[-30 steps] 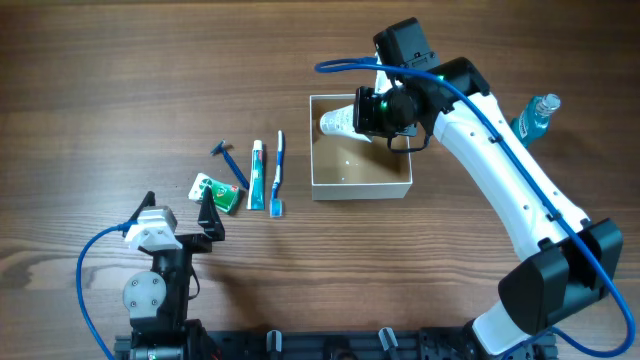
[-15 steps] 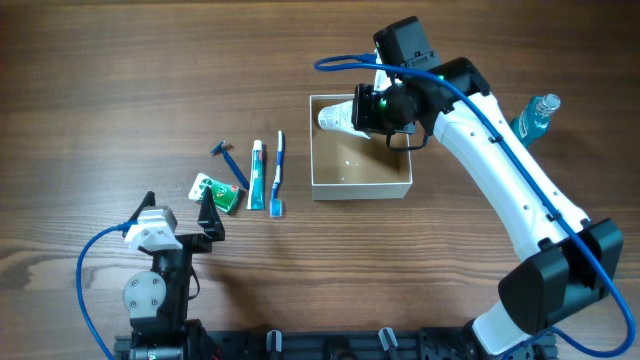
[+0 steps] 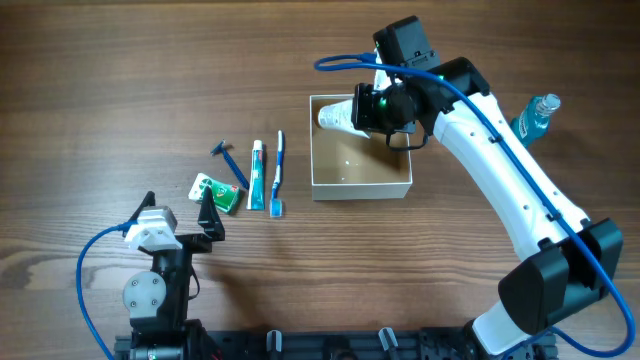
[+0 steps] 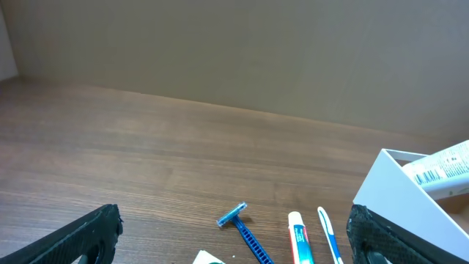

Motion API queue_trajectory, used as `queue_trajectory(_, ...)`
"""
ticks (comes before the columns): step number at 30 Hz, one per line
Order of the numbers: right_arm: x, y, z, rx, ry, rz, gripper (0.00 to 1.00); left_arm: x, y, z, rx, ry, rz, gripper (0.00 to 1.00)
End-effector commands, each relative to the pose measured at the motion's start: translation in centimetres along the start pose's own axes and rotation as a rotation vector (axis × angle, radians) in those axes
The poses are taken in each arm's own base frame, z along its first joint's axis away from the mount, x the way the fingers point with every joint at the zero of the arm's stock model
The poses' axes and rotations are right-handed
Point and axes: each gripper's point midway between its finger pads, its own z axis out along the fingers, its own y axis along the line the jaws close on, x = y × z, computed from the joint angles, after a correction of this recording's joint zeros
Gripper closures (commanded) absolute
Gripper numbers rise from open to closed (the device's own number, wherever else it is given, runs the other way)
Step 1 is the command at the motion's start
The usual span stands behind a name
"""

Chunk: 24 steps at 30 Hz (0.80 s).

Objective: Pack container
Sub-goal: 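Lower the Pantene tube into the box's left side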

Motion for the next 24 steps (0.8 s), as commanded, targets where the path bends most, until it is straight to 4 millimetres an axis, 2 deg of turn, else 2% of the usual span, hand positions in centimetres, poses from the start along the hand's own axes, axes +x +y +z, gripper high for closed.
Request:
queue_trajectory(1,-0.7,0.5,0.1,-0.012,-0.021,-0.008,0.87,0.2,0.1,0.0,-0.009,0.007,-0.017,0.0)
queue_trajectory(8,-0.5,0.3,0.8,-0.003,-0.004,-0.008,0.87,0.2,0.1,0.0,-0.009,0.007,-0.017,0.0)
queue_trajectory(11,0.0,-0.2,1.9,0.015,0.031,-0.003,0.9,0.2,0.1,0.0,-0.009,0.007,-0.017,0.0)
queue_trajectory(15,0.1,-0.4,2.0,0.023,0.038,-0.021,0.92,0.2,0.1,0.0,-0.009,0.007,-0.017,0.0)
queue_trajectory(24,0.0,-0.9,2.0,0.049,0.032,-0.025,0.86,0.2,0.1,0.0,-0.009,0.007,-0.017,0.0)
